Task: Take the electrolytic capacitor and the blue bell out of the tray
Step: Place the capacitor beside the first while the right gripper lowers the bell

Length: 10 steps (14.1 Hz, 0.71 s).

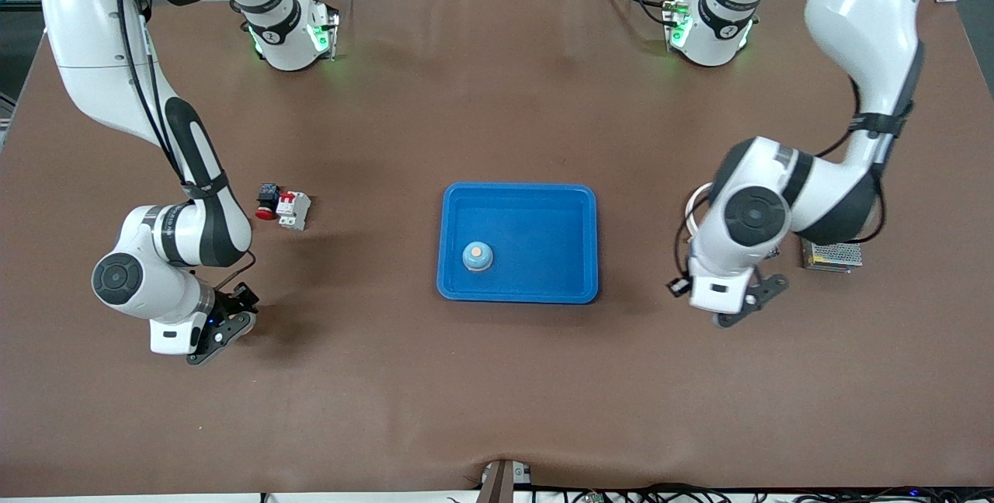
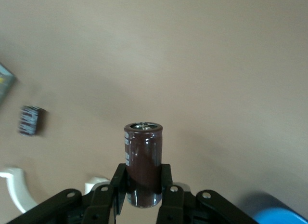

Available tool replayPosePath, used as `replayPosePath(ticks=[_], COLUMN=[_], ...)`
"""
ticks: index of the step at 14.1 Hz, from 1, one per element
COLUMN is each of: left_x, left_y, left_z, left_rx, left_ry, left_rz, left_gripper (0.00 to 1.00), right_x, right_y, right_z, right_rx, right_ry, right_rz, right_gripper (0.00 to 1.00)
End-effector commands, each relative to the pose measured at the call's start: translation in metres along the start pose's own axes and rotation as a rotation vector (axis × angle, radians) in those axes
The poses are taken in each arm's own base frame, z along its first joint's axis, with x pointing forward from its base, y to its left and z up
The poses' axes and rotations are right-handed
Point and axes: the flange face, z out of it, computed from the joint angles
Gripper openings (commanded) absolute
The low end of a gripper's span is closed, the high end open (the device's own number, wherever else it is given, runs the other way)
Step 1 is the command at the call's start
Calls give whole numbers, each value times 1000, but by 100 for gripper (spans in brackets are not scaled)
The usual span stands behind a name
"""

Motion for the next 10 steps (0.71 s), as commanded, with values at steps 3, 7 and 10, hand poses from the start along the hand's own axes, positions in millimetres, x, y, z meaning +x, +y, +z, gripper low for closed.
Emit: replayPosePath(ticks=[3, 7, 10], left_x=[25, 22, 10], left_y=[-79, -117, -127], left_z=[42, 97, 126], left_rx=[36, -21, -85], left_ry=[-58, -75, -73], left_rz=[-97, -139, -151], left_gripper=[0, 0, 0], right_x=[-6, -6, -6], right_y=[10, 10, 10], right_z=[6, 12, 15], right_rx=[-5, -8, -11], right_ry=[19, 23, 24], right_rz=[-29, -31, -30], right_gripper=[52, 52, 52])
